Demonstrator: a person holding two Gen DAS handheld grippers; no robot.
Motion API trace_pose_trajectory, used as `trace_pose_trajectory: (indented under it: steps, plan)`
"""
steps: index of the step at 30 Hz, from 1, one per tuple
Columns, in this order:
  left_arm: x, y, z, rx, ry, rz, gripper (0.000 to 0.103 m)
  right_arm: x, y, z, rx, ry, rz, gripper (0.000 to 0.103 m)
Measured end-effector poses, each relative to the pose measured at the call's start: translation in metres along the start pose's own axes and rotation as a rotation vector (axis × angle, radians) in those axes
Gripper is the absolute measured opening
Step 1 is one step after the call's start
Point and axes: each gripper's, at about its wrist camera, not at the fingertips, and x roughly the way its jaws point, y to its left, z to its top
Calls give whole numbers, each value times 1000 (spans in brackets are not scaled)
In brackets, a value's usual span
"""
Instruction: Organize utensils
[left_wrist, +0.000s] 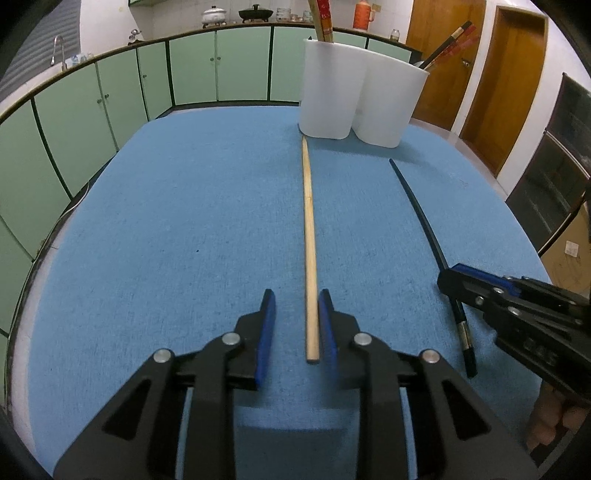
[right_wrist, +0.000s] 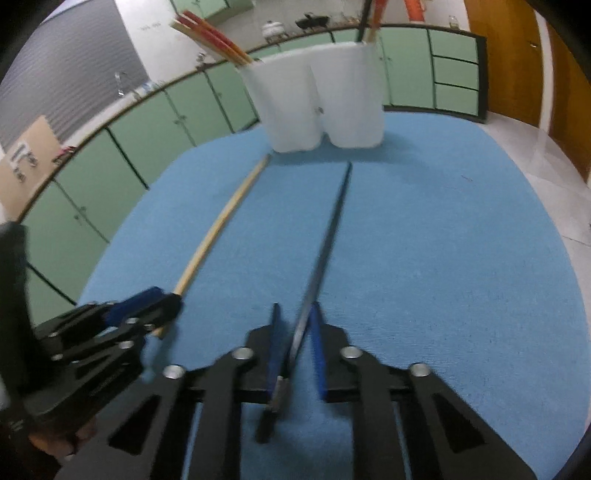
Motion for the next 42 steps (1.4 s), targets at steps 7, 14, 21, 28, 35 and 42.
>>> trace_pose_trajectory:
  steps: [7,14,21,28,35,42]
  plan:
    - [2,-4,2,11,2,10,24,-10,-22,-3,50,-18,-62,6]
    - [8,-11,6,27,7,13,20,-24,-60,-5,150,-41,-114,6]
    - [14,-12,12,23,6,24,15,-19,-70,2,174,-54,-104,6]
    - [27,-11,28,15,5,26,12,-4,-77,23,168,-64,-98,6]
    - [10,-5,19,5,-10,-36,25,-28,-82,8,146,-115,-54,18]
    - [-13,0,-14,49,-4,-28,30,-54,-80,-22,112,-142,-68,20]
